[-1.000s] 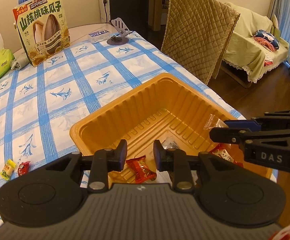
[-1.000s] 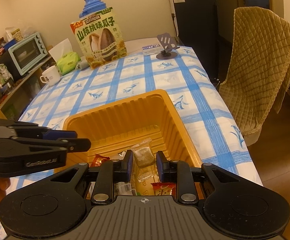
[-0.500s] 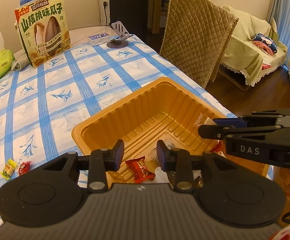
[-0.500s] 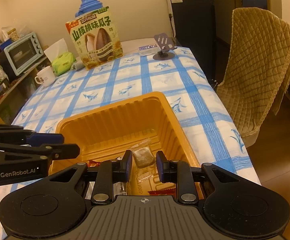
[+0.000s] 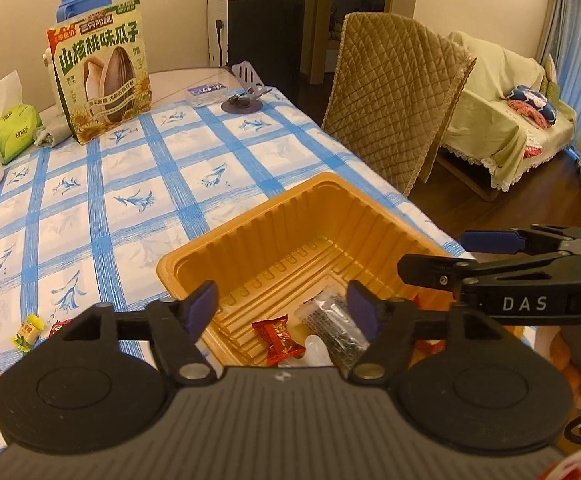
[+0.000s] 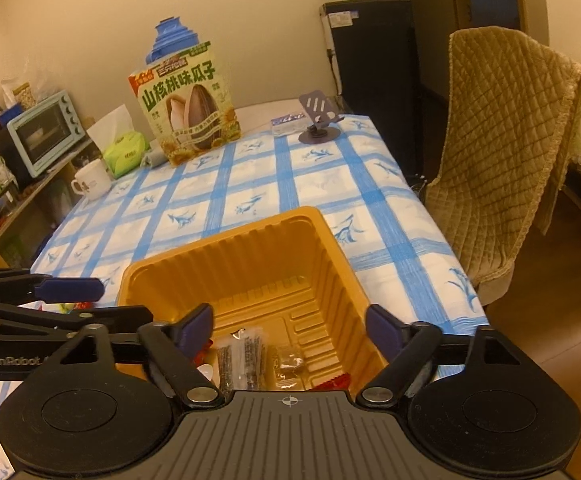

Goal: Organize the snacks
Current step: 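Withdraw both open tools from the tray toward the remaining sweets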

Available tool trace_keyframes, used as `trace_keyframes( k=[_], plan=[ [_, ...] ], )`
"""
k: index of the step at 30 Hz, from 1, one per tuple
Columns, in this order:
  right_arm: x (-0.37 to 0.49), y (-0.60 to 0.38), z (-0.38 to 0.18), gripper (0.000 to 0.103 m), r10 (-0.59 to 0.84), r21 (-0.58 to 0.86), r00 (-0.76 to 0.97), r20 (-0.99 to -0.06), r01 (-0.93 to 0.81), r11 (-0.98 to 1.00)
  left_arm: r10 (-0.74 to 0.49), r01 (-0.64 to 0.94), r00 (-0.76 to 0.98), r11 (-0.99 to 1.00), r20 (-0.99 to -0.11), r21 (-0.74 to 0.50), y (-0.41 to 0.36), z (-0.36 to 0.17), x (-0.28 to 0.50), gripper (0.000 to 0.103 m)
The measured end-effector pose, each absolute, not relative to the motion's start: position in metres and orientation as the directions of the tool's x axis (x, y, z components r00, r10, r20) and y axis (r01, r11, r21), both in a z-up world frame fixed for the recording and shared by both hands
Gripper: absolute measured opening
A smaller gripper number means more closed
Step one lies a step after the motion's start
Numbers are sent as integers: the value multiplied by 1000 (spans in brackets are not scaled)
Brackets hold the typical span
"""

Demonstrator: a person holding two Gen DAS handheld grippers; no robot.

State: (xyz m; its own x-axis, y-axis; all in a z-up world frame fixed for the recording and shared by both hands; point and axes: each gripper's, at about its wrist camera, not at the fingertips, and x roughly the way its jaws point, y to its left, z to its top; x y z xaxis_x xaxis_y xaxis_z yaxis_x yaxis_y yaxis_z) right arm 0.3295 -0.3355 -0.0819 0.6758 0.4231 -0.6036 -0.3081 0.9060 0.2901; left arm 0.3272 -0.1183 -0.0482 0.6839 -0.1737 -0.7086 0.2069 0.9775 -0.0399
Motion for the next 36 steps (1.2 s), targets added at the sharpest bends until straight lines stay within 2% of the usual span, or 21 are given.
trace_keyframes(
  k=[6, 22, 36],
  plan=[
    [314, -345, -68, 90, 423, 299, 693, -584, -301, 905, -191, 218, 705, 975, -683, -48, -120, -33, 307, 84],
    [253, -362, -39, 93, 423, 293, 714, -558, -307, 905, -235, 239, 739, 968, -631, -80, -113, 1, 232, 87],
    [200, -338, -40, 93, 473, 276, 654, -591, -387, 880, -209, 188, 729, 977, -652, -102, -74, -2, 173, 87]
  ],
)
